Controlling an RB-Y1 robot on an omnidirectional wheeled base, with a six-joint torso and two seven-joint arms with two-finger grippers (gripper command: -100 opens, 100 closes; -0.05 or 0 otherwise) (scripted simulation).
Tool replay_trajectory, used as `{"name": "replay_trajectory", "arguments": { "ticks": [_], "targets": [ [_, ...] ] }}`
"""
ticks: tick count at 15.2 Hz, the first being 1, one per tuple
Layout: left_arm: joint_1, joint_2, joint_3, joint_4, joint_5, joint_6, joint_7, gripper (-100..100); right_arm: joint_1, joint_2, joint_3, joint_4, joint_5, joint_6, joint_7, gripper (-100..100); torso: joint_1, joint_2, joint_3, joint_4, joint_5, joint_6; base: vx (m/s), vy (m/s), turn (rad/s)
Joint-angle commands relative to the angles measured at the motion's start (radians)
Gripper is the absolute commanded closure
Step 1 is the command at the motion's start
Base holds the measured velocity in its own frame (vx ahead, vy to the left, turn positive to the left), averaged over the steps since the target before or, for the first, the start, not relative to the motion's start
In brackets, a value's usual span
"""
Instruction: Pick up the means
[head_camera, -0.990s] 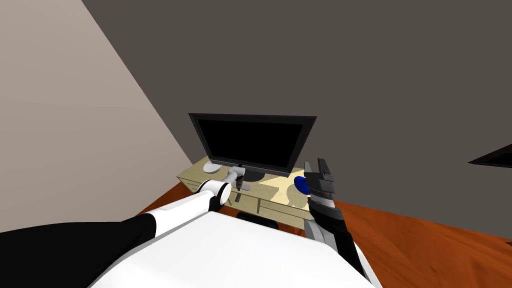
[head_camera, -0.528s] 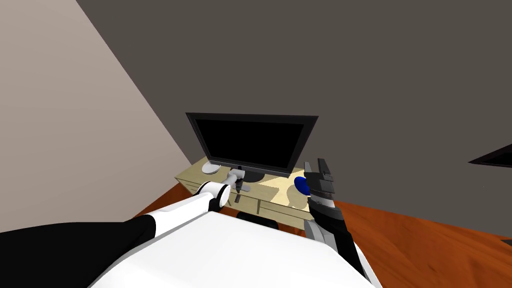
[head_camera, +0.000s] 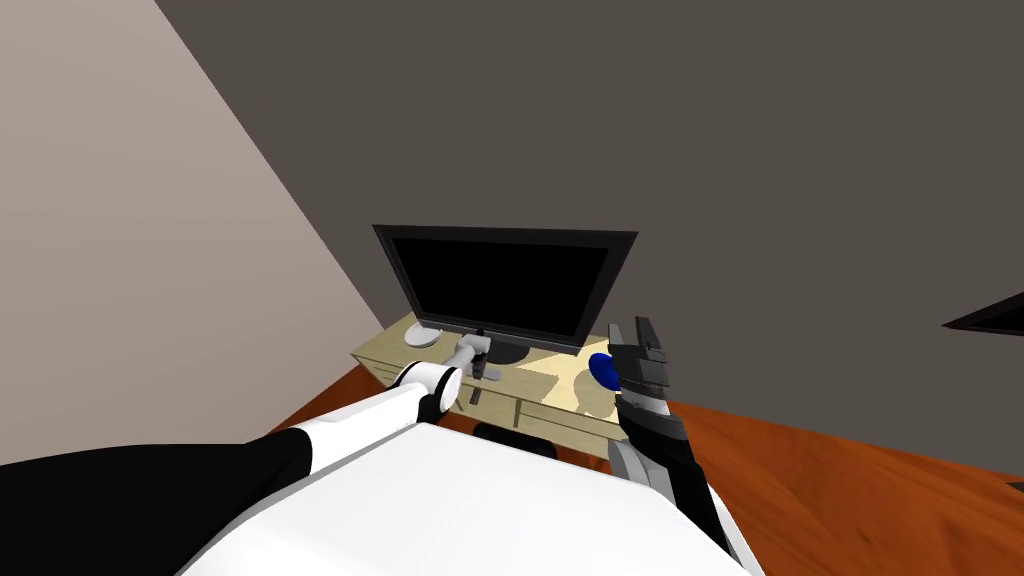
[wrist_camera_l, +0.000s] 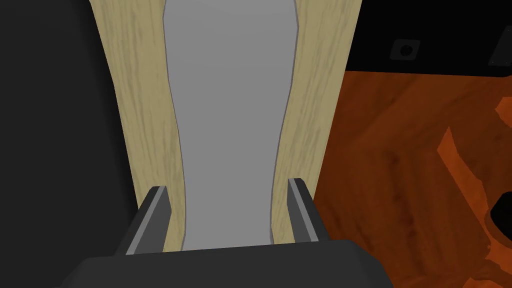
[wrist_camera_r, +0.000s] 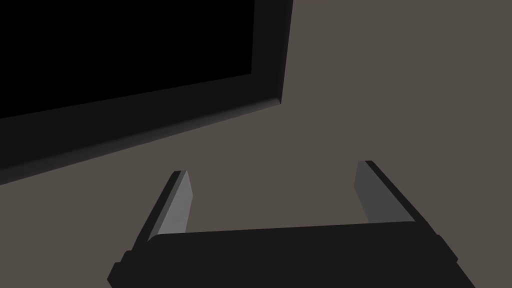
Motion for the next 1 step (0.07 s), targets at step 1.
{"name": "replay_trajectory", "arguments": {
  "ticks": [1],
  "targets": [
    [0.0, 0.0, 0.0, 0.0, 0.0, 0.0, 0.0, 100, 0.0, 0.0, 0.0, 0.0, 0.0, 0.0, 0.0, 0, 0.0, 0.0, 0.0, 0.0, 0.0, 0.0, -0.013, -0.001, 0.003]
  ]
}}
